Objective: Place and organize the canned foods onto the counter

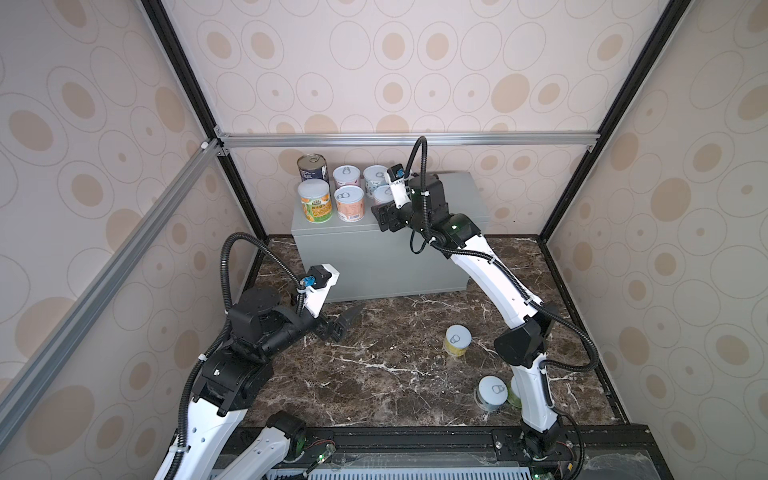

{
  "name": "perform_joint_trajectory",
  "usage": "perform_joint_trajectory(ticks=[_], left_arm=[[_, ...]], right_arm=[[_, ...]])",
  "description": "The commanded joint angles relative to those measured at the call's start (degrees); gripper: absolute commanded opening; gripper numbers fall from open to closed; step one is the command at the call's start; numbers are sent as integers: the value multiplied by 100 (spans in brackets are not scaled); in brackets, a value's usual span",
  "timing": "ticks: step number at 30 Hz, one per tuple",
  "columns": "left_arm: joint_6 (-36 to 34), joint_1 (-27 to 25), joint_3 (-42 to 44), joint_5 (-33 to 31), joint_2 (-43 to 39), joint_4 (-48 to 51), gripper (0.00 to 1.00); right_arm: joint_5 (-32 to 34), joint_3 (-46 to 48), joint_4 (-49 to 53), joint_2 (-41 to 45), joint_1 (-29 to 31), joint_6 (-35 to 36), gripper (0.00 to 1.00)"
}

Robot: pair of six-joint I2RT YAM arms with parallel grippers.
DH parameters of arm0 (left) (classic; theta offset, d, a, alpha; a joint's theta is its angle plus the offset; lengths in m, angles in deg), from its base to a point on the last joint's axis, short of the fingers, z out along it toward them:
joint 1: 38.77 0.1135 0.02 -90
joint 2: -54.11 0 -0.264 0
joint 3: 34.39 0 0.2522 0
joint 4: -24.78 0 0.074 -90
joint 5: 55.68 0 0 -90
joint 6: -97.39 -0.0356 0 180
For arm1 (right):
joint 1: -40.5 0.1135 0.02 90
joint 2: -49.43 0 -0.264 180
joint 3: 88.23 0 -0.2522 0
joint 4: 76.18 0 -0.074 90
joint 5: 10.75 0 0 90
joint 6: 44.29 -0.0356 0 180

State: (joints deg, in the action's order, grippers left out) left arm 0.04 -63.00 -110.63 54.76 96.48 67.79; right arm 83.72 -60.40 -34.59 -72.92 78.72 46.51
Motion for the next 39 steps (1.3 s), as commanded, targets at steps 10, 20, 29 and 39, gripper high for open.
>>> perform_joint_trajectory(ticks=[10, 20, 29, 39], left_arm=[[-92, -19, -434, 20, 445, 98, 98], [192, -20, -783, 51, 784, 19, 98], [399, -15, -810, 71, 898, -95, 98], [447, -15, -739, 2, 826, -126, 98]], right_arm=[[-148, 1939, -1385, 1081, -166, -31, 85], [-783, 2100, -1618, 1140, -329, -18, 79], [-1199, 1908, -1626, 1019, -332, 37, 83], [-1310, 1329, -1355, 563, -327, -79, 68]])
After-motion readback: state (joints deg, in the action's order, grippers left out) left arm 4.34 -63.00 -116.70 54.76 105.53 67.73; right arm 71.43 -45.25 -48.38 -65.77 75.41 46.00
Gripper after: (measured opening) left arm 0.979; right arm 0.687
